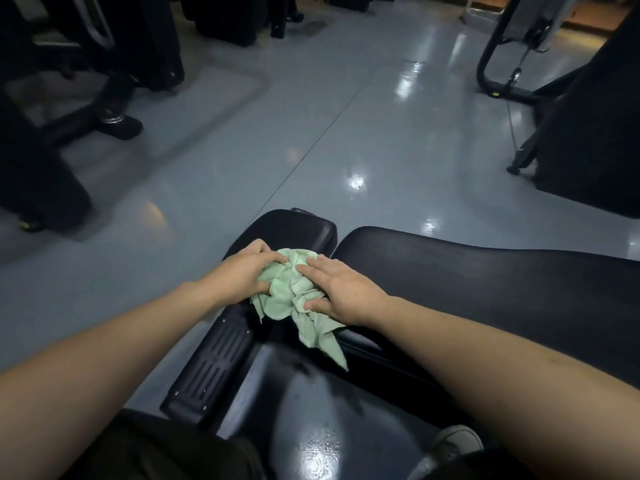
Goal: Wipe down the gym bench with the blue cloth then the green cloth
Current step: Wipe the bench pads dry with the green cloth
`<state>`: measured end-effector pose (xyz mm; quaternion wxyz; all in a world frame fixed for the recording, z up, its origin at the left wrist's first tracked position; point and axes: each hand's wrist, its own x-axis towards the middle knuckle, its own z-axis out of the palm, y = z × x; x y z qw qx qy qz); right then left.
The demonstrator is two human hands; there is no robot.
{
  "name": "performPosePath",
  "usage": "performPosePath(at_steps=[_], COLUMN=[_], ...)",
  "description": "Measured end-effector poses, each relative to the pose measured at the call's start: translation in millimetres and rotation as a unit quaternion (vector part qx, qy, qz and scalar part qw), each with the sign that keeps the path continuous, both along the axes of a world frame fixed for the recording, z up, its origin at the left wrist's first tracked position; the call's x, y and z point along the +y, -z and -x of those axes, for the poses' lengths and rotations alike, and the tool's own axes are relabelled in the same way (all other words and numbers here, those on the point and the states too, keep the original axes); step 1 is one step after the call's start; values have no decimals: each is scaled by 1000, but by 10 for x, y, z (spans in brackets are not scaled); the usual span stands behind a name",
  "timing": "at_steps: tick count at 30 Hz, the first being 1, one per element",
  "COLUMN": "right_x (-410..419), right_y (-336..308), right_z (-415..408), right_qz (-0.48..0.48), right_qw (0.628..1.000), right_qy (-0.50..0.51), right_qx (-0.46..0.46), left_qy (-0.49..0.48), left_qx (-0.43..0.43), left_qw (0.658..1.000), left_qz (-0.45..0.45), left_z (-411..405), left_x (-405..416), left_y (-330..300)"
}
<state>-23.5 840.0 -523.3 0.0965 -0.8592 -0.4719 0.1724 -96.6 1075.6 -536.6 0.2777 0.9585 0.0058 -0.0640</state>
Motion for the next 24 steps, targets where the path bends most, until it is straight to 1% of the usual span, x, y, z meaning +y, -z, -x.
performPosePath(at_steps=[4, 9, 12, 14, 16, 18, 20, 21, 24], right_x=[241, 301, 136, -58, -295, -548, -764, -843, -940], right_y=[34, 9, -101, -162, -192, -190, -181, -175, -147], right_z=[-1, -34, -87, -142, -201, -241, -234, -216, -150], right_qz=[29, 57, 49, 41, 37, 49, 63, 67, 70], right_qw=[999, 997, 998, 998, 998, 996, 994, 994, 994], right_qy=[-17, -42, -34, -18, 8, 35, 52, 54, 44], right_qx=[-14, -30, -18, -33, -56, -70, -71, -72, -78], left_qy=[-19, 5, -34, -70, -71, -44, -23, -20, -19], left_qx=[1, 31, -19, -47, -25, 16, 37, 43, 42], left_qw=[1000, 999, 998, 995, 997, 998, 993, 991, 991], left_qz=[11, 14, 40, 61, 24, -51, -111, -125, -129], left_z=[56, 105, 78, 30, 6, 10, 22, 25, 32], left_x=[212, 378, 215, 15, -217, -403, -491, -497, -457], left_y=[45, 33, -89, -145, -120, -2, 123, 173, 235])
